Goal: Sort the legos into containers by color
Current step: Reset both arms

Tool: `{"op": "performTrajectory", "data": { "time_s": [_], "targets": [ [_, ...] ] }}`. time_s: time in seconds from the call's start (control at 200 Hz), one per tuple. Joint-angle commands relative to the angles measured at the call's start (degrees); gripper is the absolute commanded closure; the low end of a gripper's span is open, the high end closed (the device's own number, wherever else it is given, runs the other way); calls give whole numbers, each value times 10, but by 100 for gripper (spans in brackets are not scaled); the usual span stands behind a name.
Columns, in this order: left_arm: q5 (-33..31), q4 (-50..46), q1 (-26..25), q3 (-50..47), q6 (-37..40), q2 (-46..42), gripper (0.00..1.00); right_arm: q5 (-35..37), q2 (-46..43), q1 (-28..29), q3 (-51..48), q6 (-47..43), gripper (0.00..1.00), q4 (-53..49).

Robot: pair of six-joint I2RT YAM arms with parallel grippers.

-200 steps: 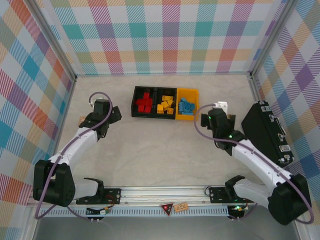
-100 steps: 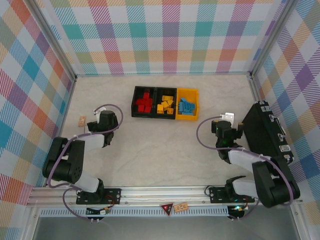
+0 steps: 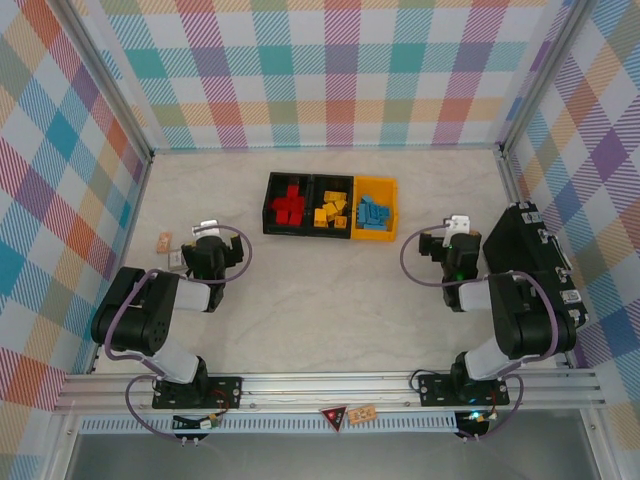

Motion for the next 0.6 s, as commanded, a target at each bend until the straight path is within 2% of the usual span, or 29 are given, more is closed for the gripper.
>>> {"op": "performTrajectory", "data": {
  "time_s": [0.0,0.14,0.595],
  "targets": [
    [18,54,7,-1,7,0,0,-64,2,-11,19,33,1,-3],
    [19,45,7,1,3,-1,1,-45,3,1,10,24,1,19],
    [19,49,7,-1,4,-2,1,-78,2,-12,17,26,1,2]
  ]
}}
